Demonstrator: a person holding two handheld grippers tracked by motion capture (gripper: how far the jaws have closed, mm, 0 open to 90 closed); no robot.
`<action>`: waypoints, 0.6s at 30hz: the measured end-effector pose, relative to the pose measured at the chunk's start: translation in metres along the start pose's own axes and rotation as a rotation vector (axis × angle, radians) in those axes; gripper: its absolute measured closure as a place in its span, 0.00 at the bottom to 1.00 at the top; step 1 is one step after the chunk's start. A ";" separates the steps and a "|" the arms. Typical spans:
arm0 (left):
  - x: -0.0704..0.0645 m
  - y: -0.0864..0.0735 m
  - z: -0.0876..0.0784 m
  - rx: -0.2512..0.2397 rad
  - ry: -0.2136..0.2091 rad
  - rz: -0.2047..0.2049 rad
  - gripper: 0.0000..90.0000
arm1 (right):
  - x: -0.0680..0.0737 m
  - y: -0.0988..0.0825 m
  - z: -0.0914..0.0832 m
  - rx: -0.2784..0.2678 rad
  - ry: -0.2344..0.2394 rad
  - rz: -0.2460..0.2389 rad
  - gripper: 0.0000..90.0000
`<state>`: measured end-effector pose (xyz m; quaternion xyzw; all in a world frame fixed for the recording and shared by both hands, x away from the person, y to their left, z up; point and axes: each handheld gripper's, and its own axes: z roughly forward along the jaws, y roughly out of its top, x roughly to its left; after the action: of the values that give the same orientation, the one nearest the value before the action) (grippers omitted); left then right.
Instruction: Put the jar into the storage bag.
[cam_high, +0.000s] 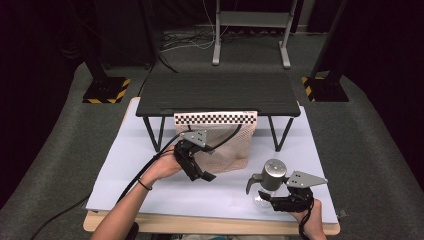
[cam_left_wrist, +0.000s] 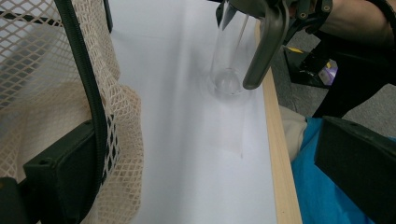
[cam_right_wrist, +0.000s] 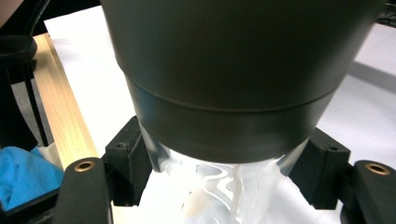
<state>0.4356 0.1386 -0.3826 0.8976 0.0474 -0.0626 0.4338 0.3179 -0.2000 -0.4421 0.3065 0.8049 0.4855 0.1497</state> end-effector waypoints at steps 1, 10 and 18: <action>0.000 0.000 0.000 -0.001 0.000 -0.002 0.00 | 0.001 0.002 0.000 0.005 -0.008 0.004 0.33; -0.002 0.001 -0.001 -0.002 -0.001 -0.004 0.00 | 0.010 0.021 0.006 -0.001 -0.005 -0.017 0.33; -0.003 0.000 -0.003 -0.009 -0.005 -0.002 0.00 | 0.007 0.042 0.009 -0.005 -0.026 -0.009 0.33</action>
<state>0.4332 0.1407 -0.3802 0.8953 0.0474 -0.0651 0.4381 0.3319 -0.1753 -0.4096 0.3086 0.8030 0.4830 0.1633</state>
